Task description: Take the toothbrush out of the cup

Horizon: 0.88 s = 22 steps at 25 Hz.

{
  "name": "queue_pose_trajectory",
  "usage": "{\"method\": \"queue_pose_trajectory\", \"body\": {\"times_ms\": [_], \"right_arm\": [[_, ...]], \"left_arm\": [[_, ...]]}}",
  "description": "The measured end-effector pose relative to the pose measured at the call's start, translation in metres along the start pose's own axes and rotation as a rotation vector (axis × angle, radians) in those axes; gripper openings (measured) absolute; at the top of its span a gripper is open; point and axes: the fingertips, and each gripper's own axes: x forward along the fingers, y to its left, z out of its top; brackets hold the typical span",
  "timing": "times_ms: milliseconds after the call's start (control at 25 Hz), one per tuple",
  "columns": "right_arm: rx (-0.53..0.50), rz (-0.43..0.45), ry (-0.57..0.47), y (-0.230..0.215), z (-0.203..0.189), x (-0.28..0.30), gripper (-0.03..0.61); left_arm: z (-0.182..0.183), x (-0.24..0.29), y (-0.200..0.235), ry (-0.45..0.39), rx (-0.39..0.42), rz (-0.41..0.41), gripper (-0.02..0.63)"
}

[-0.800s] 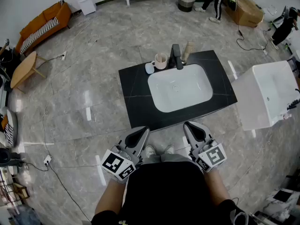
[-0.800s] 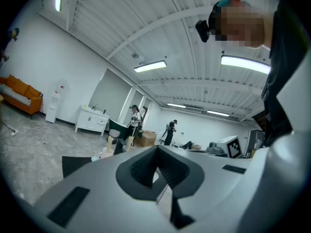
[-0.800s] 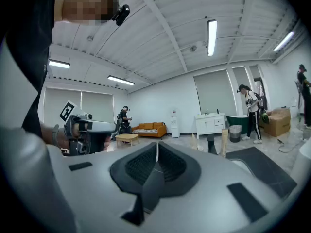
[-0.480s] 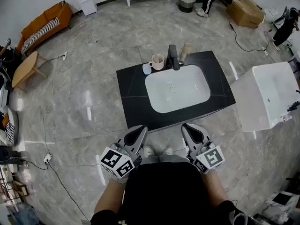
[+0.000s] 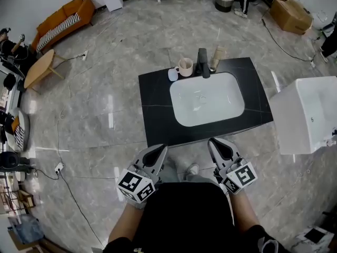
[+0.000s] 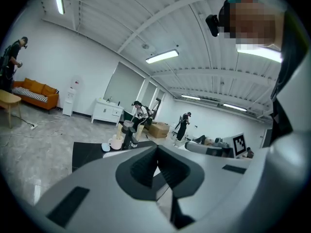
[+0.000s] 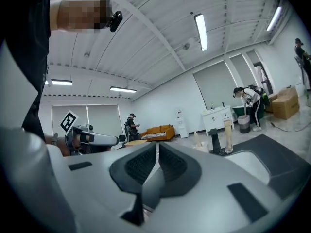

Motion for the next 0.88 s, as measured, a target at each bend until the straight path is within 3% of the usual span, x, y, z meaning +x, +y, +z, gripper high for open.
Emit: {"method": "queue_pose_trajectory", "body": {"times_ms": [320, 880], "right_arm": [[0.019, -0.054, 0.007, -0.024, 0.001, 0.042, 0.038], [-0.006, -0.221, -0.013, -0.051, 0.032, 0.180, 0.040]], "left_arm": [[0.010, 0.026, 0.045, 0.017, 0.024, -0.040, 0.021], [0.076, 0.068, 0.188, 0.061, 0.056, -0.161, 0.021]]}}
